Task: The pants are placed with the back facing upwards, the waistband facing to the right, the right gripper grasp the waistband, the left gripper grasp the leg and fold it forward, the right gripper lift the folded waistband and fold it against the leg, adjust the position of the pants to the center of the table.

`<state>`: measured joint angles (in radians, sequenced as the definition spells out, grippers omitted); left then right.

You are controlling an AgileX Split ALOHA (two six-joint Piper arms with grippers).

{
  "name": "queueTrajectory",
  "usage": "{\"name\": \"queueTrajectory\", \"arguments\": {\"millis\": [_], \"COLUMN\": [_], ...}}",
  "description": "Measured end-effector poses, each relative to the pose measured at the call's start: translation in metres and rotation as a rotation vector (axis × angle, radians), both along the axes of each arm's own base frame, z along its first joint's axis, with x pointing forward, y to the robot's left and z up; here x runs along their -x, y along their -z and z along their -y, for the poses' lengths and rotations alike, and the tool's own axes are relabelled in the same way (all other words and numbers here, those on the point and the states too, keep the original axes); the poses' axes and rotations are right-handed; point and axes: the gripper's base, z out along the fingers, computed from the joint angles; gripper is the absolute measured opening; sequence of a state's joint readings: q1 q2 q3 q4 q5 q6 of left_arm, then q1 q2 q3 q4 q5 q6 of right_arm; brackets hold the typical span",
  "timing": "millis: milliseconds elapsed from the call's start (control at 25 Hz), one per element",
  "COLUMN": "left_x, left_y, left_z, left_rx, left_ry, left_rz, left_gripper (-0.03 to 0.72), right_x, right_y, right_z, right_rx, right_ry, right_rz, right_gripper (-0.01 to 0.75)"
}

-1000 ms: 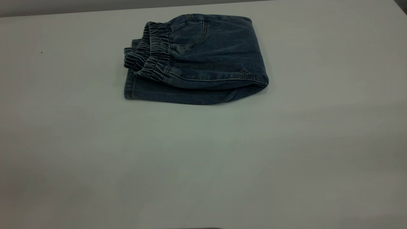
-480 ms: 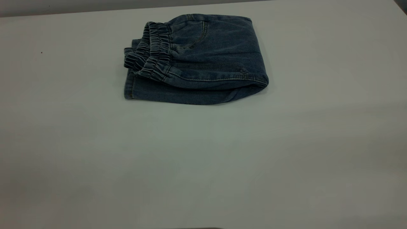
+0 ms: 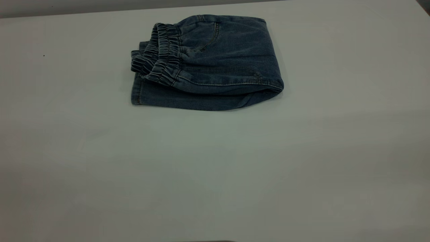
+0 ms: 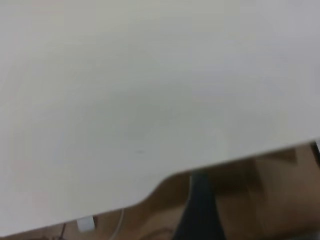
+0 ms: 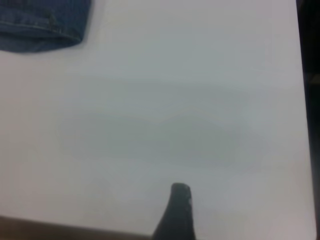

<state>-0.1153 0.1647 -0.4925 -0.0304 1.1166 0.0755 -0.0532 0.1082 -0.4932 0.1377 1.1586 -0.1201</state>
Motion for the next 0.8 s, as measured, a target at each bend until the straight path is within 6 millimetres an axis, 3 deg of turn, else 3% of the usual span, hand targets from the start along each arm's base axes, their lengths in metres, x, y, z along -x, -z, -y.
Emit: {"name": "queueTrajectory", "arguments": {"millis": [320, 800], "left_x": [0.025, 0.027], "left_y": [0.000, 0.000], "left_z": [-0.002, -0.002], "left_rx": [0.013, 0.013], "left_ry": [-0.077, -0.076], "left_rz": [0.167, 0.171], "left_gripper": [0.535, 0.535], "right_x": [0.017, 0.018], "right_y": [0.001, 0.001], "right_z": [-0.001, -0.001], "right_rx": [0.006, 0.006], "right_ry": [-0.001, -0.001], "right_rz": [0.109, 0.113], "right_gripper": [0.594, 0.594]}}
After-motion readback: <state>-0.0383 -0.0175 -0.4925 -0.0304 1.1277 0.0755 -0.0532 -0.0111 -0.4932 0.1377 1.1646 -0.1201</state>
